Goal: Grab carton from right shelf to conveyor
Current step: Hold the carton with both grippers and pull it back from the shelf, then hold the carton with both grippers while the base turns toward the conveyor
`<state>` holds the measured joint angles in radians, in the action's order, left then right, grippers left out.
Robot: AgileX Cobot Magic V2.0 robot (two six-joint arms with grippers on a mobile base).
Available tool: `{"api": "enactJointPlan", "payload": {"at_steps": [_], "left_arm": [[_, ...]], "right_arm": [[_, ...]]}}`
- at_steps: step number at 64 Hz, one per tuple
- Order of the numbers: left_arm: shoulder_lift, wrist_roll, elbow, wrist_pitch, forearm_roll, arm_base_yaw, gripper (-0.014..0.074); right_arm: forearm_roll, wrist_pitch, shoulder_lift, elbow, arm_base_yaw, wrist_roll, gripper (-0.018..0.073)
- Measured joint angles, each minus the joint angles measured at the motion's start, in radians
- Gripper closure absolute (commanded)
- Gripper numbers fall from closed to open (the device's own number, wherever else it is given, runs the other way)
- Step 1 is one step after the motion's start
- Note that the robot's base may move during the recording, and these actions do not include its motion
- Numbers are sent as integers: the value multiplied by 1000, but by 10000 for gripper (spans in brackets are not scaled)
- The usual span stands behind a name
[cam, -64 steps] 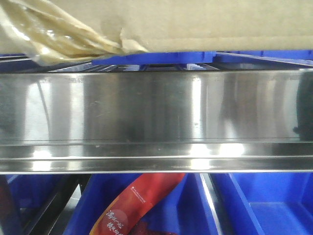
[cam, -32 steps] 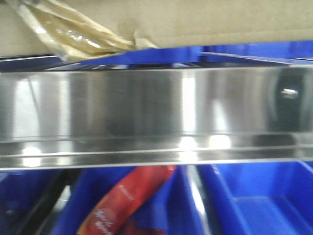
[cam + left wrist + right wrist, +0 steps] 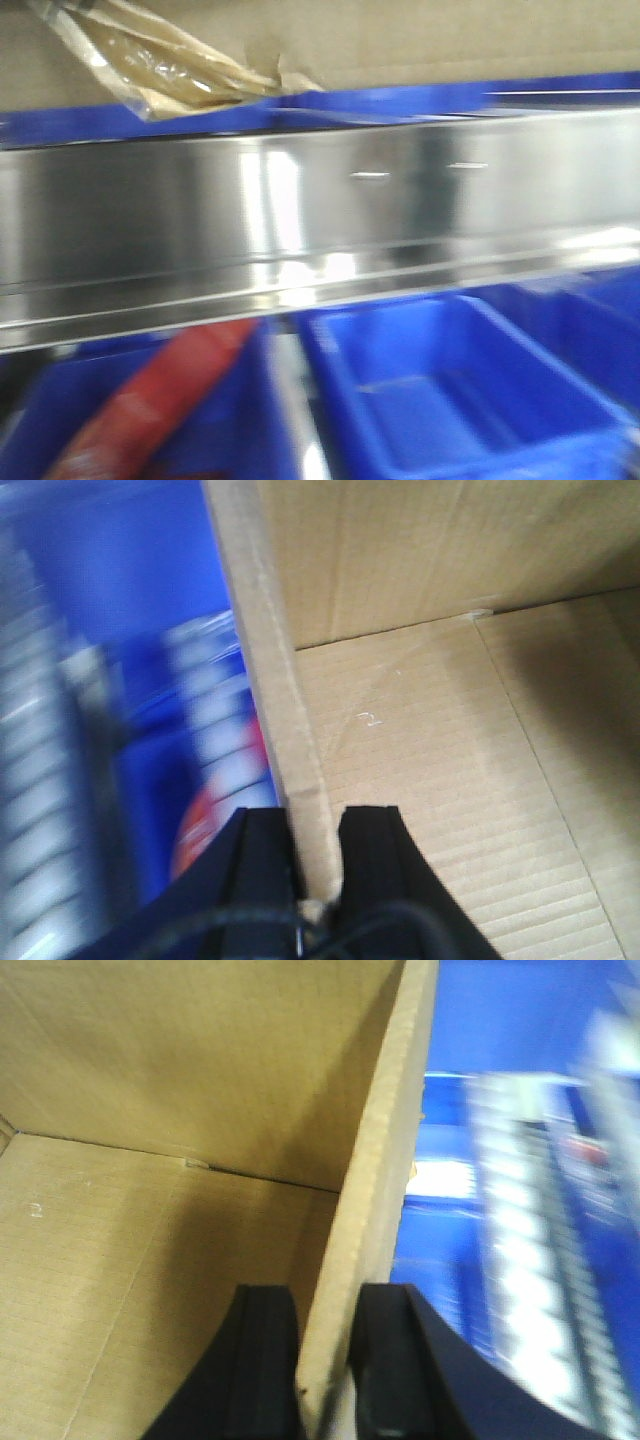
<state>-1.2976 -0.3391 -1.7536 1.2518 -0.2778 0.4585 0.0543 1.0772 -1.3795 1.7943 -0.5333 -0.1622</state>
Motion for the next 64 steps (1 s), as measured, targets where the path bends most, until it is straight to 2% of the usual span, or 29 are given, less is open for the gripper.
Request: {"api": "enactJointPlan", "payload": {"at_steps": [64], "left_arm": [[0, 0, 0, 0, -4, 0, 615]], "right_arm": [[0, -8, -2, 0, 0, 2, 628]]}}
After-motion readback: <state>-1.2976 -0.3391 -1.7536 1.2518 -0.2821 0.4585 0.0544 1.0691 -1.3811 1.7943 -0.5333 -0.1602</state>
